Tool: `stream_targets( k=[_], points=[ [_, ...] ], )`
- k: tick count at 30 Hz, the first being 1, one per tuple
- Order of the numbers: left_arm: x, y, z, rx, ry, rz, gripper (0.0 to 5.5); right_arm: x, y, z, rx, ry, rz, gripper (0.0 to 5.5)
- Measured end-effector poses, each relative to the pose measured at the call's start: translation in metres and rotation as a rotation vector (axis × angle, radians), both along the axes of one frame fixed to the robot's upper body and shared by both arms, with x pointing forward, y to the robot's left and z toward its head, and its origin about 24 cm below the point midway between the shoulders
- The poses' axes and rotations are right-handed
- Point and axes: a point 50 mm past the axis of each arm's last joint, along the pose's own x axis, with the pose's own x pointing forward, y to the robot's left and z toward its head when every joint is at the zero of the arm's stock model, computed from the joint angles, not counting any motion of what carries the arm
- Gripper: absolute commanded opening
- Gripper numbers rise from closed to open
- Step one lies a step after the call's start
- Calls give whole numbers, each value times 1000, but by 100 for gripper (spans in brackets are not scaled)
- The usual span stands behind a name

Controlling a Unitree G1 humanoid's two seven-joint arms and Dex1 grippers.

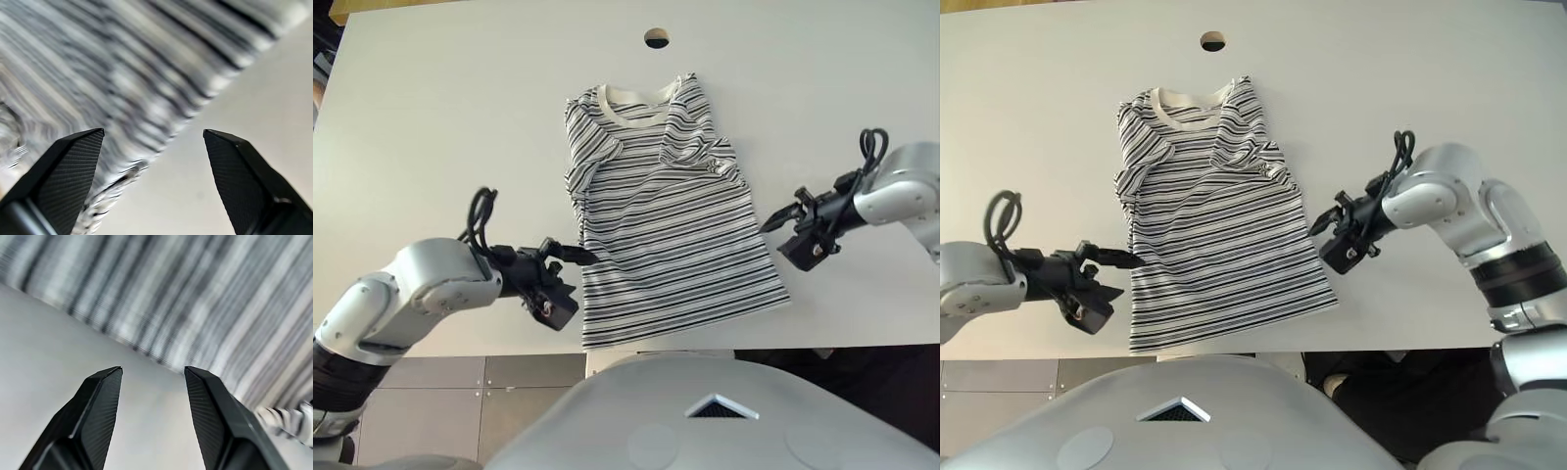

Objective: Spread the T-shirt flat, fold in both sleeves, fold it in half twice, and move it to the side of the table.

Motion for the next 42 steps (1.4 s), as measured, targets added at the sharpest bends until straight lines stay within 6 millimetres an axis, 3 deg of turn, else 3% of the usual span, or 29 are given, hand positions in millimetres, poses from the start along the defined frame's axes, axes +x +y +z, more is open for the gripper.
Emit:
stream_targets(
  k=[7, 25, 31, 42],
  points=[
    [-8, -5, -4, 23, -3, -39, 380, -19, -7, -7, -35, 49, 12, 235],
    [-28, -30, -16, -200, 120, -17, 380, -30, 2, -11, 43, 61, 26, 235],
    [-32, -32, -19, -204, 148, -18, 276, -32, 6, -12, 54, 70, 29, 240],
    [-37, -33, -25, -201, 190, -12, 104, -38, 11, -16, 61, 112, 47, 56]
  ],
)
